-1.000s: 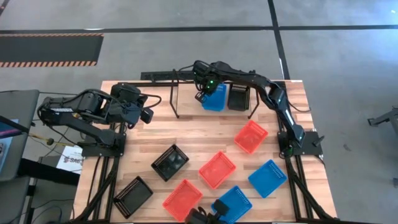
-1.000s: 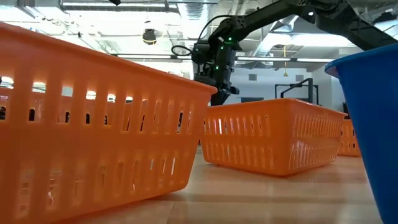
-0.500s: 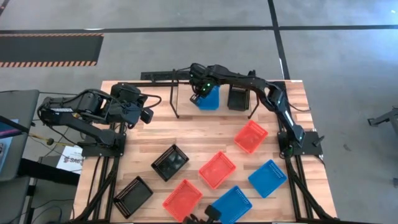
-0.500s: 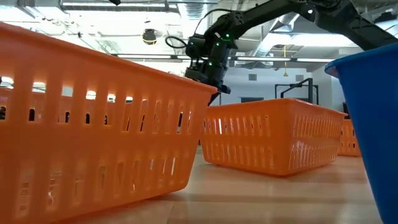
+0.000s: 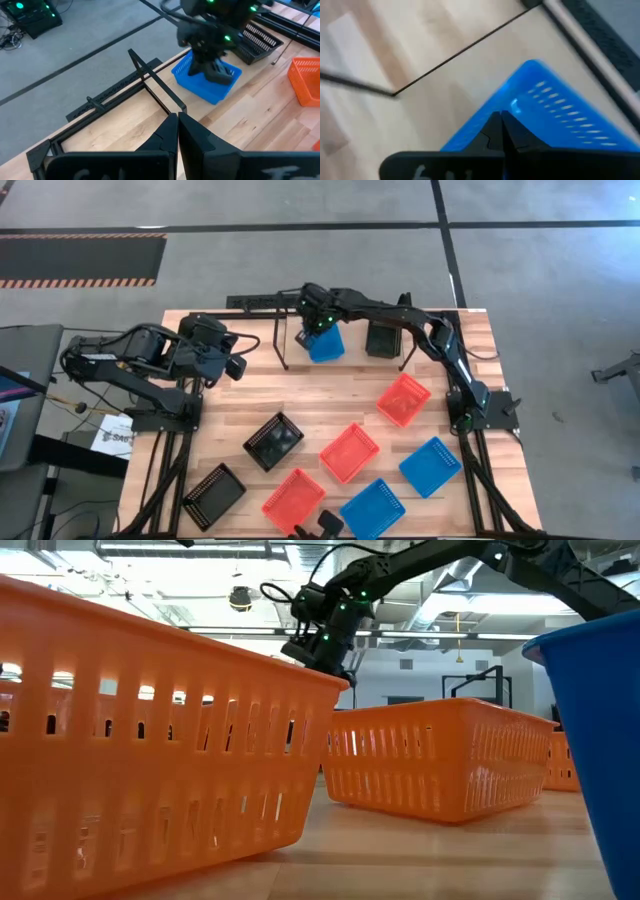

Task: Stack baskets on shelf by color
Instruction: Put the top blue bin on the shelf

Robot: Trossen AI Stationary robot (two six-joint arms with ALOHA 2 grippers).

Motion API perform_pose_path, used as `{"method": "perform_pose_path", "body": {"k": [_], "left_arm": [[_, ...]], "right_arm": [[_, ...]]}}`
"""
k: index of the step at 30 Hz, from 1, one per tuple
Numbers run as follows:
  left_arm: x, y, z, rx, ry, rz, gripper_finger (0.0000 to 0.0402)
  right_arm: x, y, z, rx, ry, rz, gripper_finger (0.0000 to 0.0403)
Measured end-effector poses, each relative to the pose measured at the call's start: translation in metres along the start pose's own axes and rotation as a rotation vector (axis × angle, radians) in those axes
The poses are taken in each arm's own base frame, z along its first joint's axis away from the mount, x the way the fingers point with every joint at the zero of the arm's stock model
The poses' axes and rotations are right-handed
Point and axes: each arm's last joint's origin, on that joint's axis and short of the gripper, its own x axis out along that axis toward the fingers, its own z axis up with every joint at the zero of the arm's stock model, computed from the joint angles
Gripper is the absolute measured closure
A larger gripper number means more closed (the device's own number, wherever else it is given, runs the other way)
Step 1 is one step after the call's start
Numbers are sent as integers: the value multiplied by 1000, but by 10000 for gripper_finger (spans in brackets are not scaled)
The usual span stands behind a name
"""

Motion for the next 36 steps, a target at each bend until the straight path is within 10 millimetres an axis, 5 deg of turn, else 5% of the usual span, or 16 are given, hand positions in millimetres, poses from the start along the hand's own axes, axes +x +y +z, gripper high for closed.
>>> {"method": "perform_pose_path", "body": {"k": [6, 12, 20, 36], "left_arm": [[-2, -1, -1, 2, -1, -13, 401], [-3, -3, -2, -5, -1, -24, 401], [-4, -3, -3, -6, -1, -27, 401], [-4, -3, -2, -7, -1, -26, 401]], "right_arm": [[-2, -7, -6, 45, 75, 2, 403], [-6, 25, -22, -51, 190, 46, 403], [-4, 54, -24, -130, 139, 88, 403], [-2, 26, -7, -51, 31, 75, 403]]}}
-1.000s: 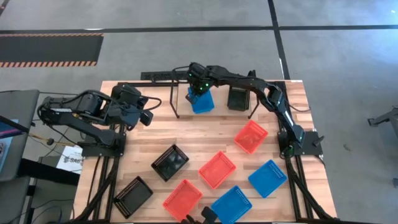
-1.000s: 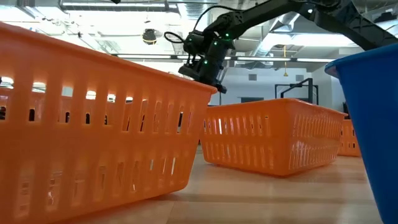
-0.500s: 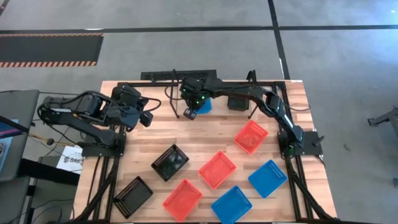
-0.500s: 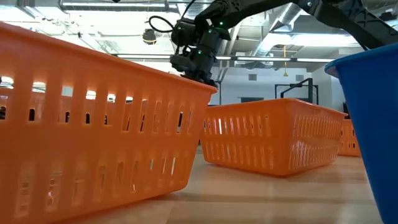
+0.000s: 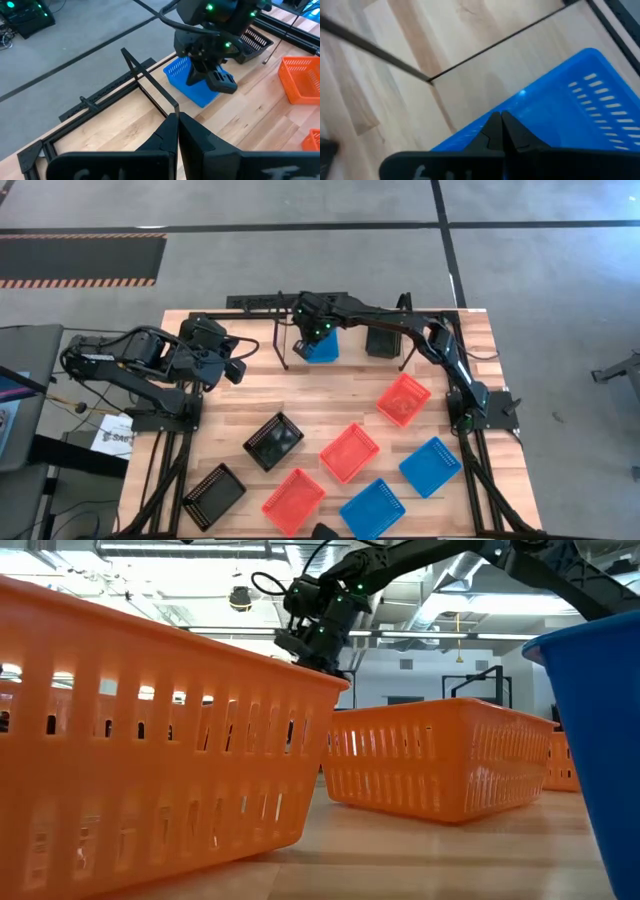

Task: Stack baskets on shelf by color
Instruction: Put the top blue bin on the shelf

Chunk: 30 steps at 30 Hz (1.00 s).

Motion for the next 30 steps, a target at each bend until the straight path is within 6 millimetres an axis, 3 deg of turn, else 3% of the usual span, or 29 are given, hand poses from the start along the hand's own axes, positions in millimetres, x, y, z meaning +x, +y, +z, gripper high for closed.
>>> {"method": "perform_pose_path", "body": {"k": [7, 12, 30], "left_arm": [[0, 0, 0, 1, 0, 0, 401], [0, 0, 0, 6, -1, 1, 401], [0, 0, 0, 8, 0, 1, 401]], "right_arm": [[0, -1, -9, 8, 93, -16, 403], [15, 3, -12, -12, 106, -13, 403], [17, -1, 1, 0, -22, 4, 403]]}}
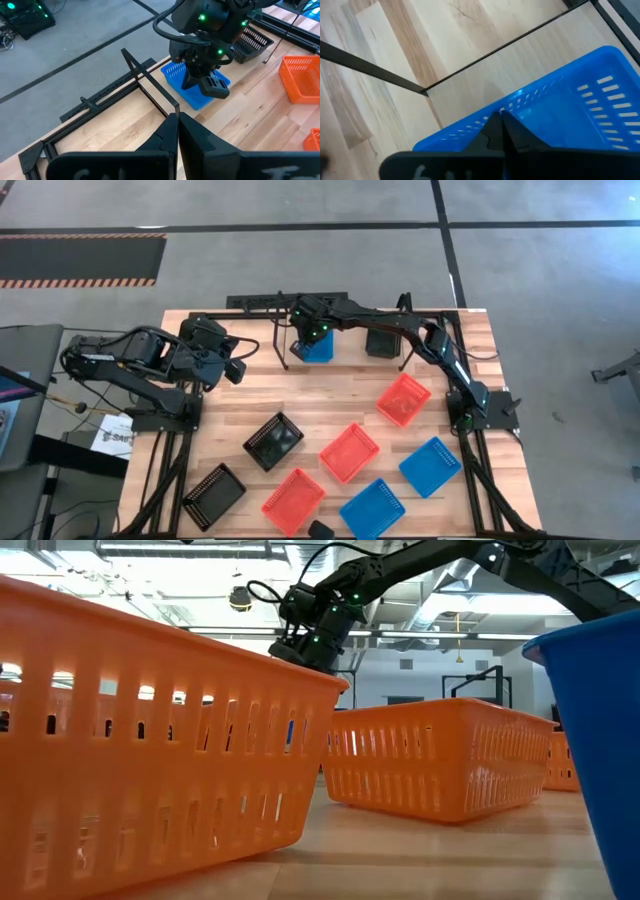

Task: Stack baskets on shelf by color
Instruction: Put the top blue bin on the shelf, then adjust the black bin on the shelf

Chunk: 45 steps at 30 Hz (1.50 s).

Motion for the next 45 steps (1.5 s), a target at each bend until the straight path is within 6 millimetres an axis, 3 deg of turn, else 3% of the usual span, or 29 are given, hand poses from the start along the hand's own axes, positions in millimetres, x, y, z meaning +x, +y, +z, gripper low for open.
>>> {"method": "perform_pose_path", "body": {"k": [11, 19, 23, 30, 38, 41, 45], "left_arm": [[0, 0, 0, 0, 1, -1, 401], [0, 0, 0, 10, 1, 0, 401], [0, 0, 0, 10, 1, 0, 401], [0, 0, 0, 10, 2, -2, 401], [0, 0, 0, 10, 9, -7, 401], [0, 0, 0, 11, 9, -7, 401], [0, 0, 0, 19, 9, -7, 401]], "right_arm": [[-6, -4, -8, -26, 87, -28, 403], [-76, -7, -11, -72, 119, -229, 403], [-108, -18, -17, -25, 161, -352, 403], [-131, -39, -28, 55, 264, -408, 403], [-155, -46, -34, 59, 303, -406, 403], [-178, -55, -38, 86, 300, -418, 403], [-226, -65, -45, 140, 182, -431, 403]]}}
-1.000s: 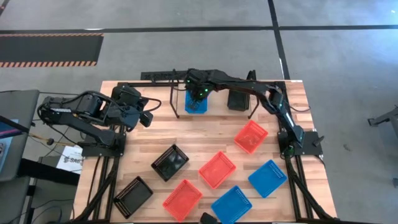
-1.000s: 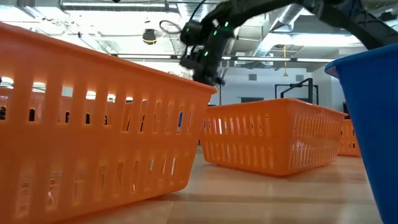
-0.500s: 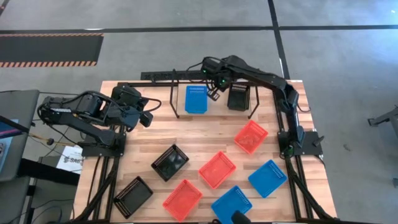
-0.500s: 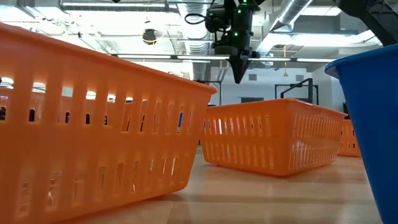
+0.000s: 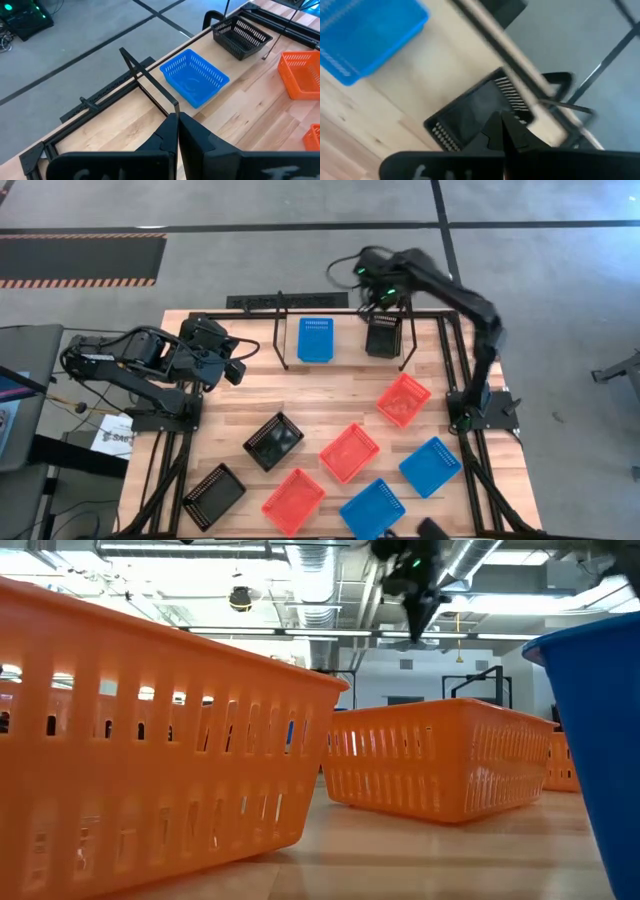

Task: Stack baskets on shelf by color
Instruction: Adjust the black bin on the shelf

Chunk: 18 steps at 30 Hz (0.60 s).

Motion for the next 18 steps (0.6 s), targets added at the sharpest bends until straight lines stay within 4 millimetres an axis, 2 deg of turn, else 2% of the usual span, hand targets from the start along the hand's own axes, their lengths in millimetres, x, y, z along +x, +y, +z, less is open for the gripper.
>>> {"method": "perform_pose_path", "body": {"k": [4, 7, 10, 13, 16, 18], "left_arm": [[0, 0, 0, 0, -1, 1, 401], [0, 0, 0, 0, -1, 1, 402], [0, 0, 0, -1, -1, 1, 401], [0, 0, 0, -1, -2, 2, 401], [0, 0, 0, -2, -3, 2, 401], [0, 0, 0, -11, -4, 2, 402]], "right_arm": [[-24, -18, -33, 90, -117, 40, 403], [-22, -19, -65, 157, -194, 134, 403], [-9, -12, -93, 236, -270, 240, 403], [14, -3, -114, 276, -254, 301, 403], [33, 7, -123, 290, -216, 307, 403], [44, 13, -122, 279, -182, 299, 403]]}}
